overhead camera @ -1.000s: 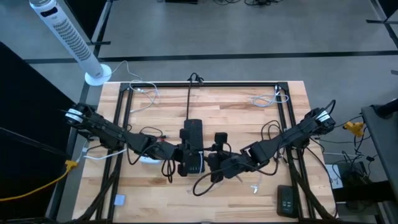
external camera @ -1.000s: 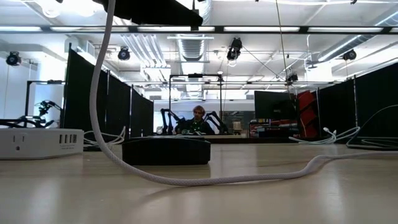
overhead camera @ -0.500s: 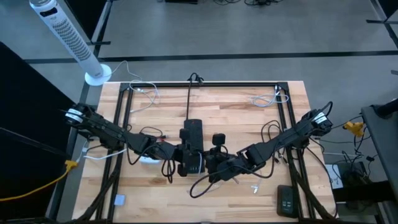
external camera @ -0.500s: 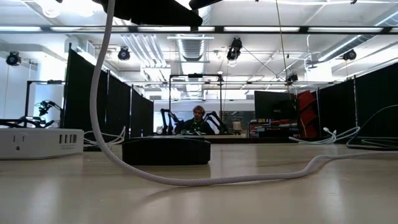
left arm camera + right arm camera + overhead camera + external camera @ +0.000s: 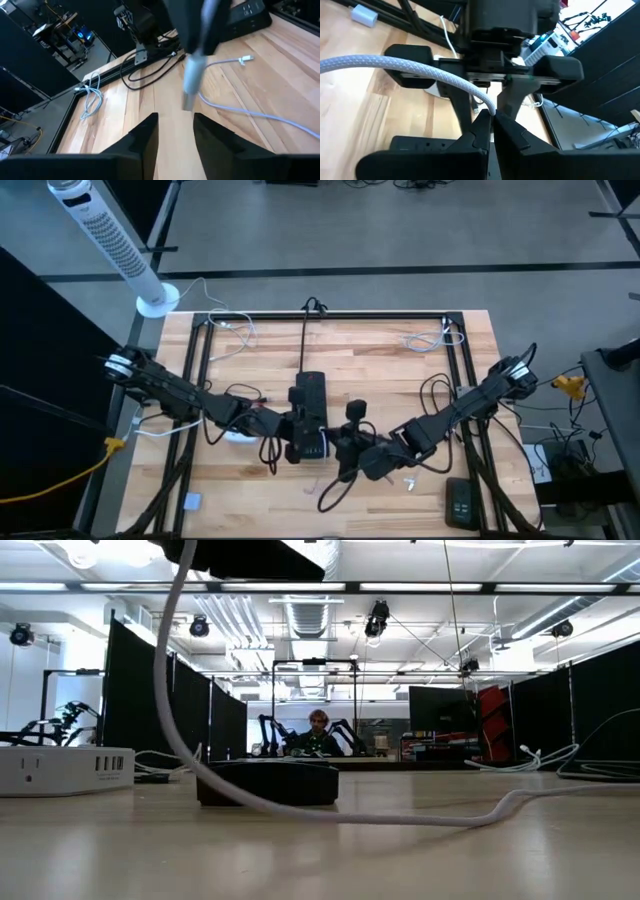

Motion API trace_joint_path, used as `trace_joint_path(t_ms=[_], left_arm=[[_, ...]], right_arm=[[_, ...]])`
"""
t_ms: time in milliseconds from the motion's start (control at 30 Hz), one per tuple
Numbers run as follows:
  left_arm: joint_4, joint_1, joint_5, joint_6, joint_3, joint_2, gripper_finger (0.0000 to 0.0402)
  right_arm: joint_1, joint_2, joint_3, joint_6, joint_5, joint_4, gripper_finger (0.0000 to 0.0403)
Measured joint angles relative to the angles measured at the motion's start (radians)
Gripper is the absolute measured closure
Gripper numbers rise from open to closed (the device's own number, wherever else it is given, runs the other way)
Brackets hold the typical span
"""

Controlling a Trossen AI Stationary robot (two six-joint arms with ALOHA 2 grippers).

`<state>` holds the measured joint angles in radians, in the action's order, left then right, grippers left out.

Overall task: Insert USB
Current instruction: Insert the purple charger cable into the center black outlet extension

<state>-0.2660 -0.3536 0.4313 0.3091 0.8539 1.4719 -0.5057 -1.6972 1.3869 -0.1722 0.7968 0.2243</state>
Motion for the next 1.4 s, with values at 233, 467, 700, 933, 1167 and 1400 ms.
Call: trace_joint_path(t_ms=[233,467,700,933,1167,1400], left_arm=[[-0.026,-0.032,-0.004,0.022,-0.001,-0.023,0.03],[-0.032,-0.041,-0.003,0.04,-0.001,-0.028,0.0319],[-0.043,-0.042,0.008,0.056,-0.001,-0.029,0.0394],[-0.044,-0.071,0.088,0.093,-0.002,-0.029,0.0399],[-0.02,-0.095,0.205,0.135,-0.003,-0.029,0.04],[0.002,-0.095,0.24,0.133,-0.003,-0.032,0.04]], right_arm=[[-0.003,0.002,-0.006,0.001,0.009,0.002,0.0403],[-0.007,0.002,-0.008,0.005,0.014,0.0,0.0403],[-0.008,0.002,-0.008,0.006,0.012,0.001,0.0403],[-0.01,0.002,-0.008,0.022,0.013,0.024,0.0403],[-0.005,0.002,-0.008,0.069,0.019,0.113,0.0403],[-0.001,0.001,-0.009,0.015,0.016,0.122,0.0371]])
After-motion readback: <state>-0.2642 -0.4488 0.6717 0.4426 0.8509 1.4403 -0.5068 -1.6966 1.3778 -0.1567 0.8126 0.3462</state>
